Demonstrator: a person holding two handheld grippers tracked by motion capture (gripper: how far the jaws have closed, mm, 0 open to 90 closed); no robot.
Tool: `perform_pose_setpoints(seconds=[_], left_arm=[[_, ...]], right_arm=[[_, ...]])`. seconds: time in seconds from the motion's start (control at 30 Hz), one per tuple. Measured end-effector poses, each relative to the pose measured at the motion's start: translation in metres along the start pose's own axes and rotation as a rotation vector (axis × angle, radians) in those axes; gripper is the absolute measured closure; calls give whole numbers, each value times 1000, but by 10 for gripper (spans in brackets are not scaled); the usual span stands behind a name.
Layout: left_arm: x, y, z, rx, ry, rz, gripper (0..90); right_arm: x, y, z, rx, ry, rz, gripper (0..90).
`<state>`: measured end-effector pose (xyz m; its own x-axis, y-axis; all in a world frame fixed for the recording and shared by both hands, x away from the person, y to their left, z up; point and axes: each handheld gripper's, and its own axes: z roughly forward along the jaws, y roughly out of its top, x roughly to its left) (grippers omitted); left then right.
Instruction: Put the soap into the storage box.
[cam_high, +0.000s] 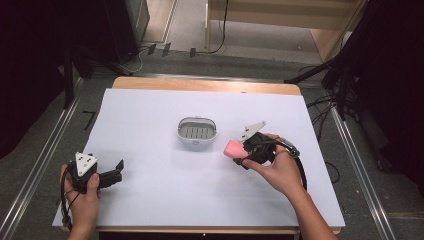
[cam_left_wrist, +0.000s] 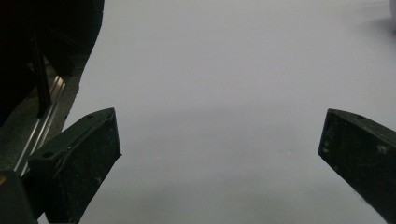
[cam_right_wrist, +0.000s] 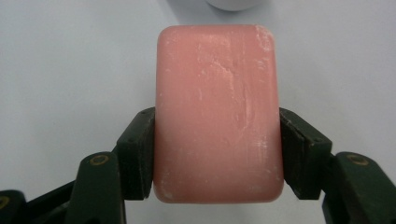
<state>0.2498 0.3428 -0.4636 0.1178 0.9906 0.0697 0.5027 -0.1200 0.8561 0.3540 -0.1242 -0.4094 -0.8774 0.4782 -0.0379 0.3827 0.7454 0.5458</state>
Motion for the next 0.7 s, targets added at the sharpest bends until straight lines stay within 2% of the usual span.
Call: perform_pose_setpoints(seconds=[0.13, 0.7], left_arm=[[0, 0, 0, -2, 0, -3, 0], [1, 0, 0, 1, -5, -4, 0]], right_arm=[[-2, 5, -1, -10, 21, -24, 388], [-9, 32, -4, -34, 44, -90, 389]])
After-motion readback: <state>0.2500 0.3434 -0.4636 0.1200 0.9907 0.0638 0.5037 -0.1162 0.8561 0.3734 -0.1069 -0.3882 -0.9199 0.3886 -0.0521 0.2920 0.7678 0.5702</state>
